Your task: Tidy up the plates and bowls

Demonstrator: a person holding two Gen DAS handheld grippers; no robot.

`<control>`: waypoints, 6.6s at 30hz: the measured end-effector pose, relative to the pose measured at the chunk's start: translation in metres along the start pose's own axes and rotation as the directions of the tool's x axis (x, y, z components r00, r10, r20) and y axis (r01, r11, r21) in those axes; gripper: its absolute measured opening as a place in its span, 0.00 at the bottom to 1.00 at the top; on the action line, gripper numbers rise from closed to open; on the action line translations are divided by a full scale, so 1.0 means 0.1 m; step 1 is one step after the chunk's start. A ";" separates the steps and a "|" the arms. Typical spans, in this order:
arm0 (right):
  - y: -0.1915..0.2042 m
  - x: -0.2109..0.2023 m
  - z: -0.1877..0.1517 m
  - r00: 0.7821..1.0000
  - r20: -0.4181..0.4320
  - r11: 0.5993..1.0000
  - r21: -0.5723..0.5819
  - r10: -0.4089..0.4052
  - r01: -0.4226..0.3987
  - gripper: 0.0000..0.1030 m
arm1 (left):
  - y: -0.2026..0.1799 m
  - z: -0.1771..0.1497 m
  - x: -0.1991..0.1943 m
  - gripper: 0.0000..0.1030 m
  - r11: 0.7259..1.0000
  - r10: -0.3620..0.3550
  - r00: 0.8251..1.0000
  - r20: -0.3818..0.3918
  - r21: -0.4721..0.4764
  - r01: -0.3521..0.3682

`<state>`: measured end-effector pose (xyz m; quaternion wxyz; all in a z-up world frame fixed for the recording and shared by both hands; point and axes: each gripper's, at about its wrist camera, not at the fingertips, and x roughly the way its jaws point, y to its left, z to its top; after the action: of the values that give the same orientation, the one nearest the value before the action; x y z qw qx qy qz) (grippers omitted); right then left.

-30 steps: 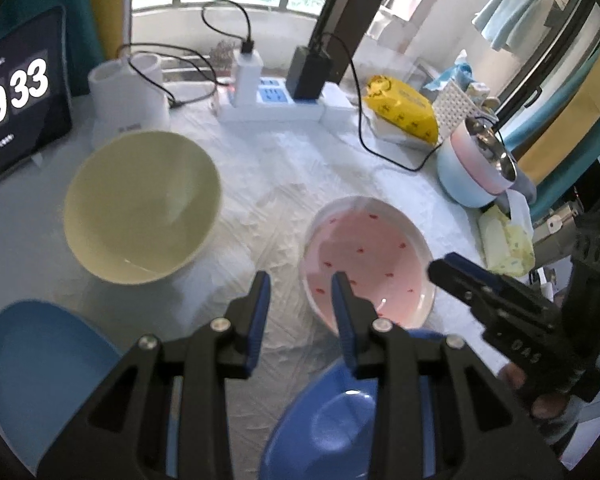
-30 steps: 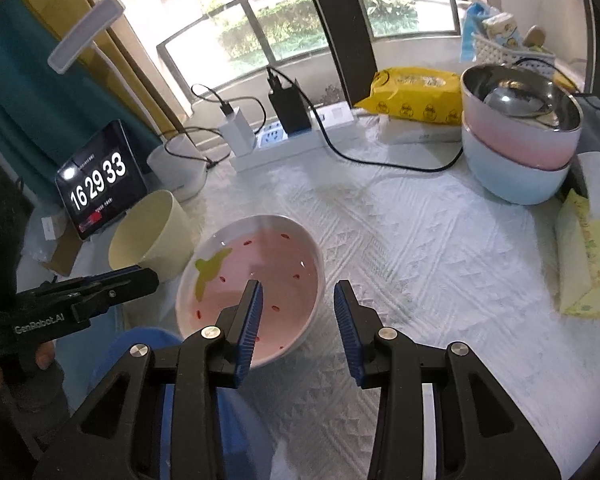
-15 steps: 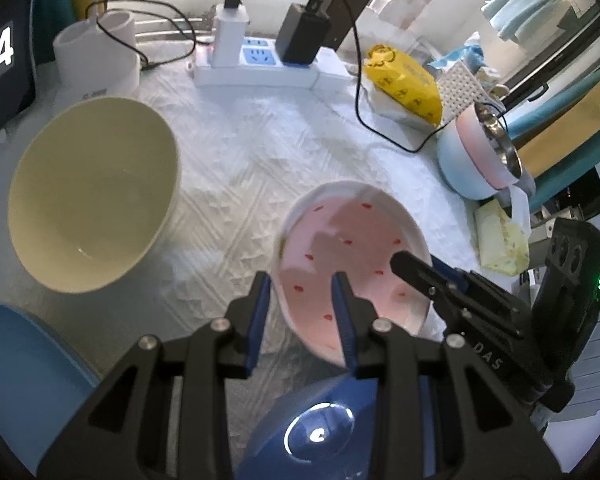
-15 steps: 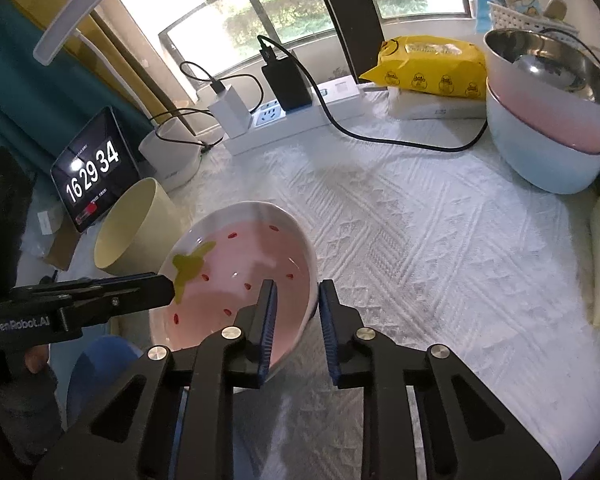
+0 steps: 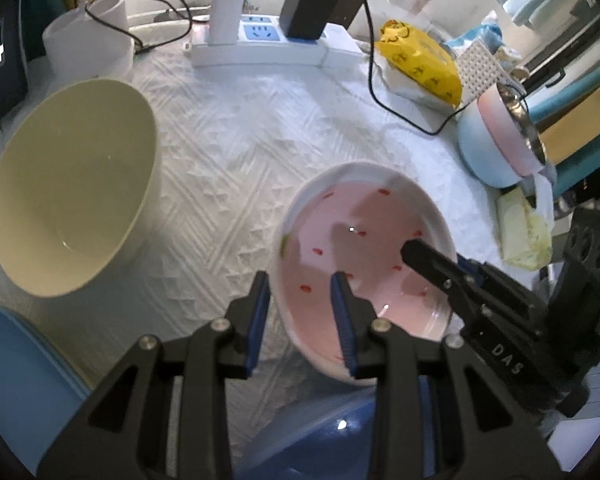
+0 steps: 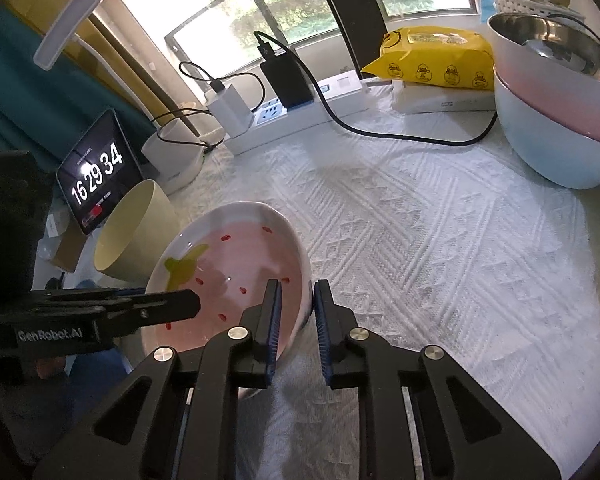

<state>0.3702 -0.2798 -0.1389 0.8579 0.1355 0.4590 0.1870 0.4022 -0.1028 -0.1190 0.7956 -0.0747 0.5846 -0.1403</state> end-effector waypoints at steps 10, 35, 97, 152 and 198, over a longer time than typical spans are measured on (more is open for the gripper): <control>0.03 0.00 -0.02 0.999 0.016 0.999 -0.025 -0.028 0.028 0.15 | -0.12 -0.03 -0.01 0.21 0.994 0.086 0.995 0.045 0.061 -0.089; 0.21 -0.49 0.21 0.975 0.198 0.988 -0.090 -0.102 0.122 0.08 | -0.39 -0.14 -0.51 0.20 0.989 0.031 0.960 0.279 0.130 -0.070; 0.98 -1.25 -0.55 0.969 0.234 0.984 -0.138 -0.076 0.111 0.08 | -0.28 -1.31 -1.32 0.20 0.989 0.031 0.906 0.422 0.121 -0.090; 0.91 -0.72 -0.99 0.982 0.083 0.965 -0.188 -0.169 0.182 0.13 | -0.26 -1.61 -0.78 0.23 0.965 0.179 0.933 0.311 0.127 -0.228; 1.08 -0.92 -0.73 0.980 0.138 0.958 -0.228 -0.146 0.175 0.34 | -0.16 -1.56 -1.16 0.25 0.957 0.193 0.876 0.442 0.113 -0.268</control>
<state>0.2414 -0.2197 -0.0673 0.9062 0.0041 0.3905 0.1620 0.2196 -0.0749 -0.0571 0.9183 0.0351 0.3872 -0.0740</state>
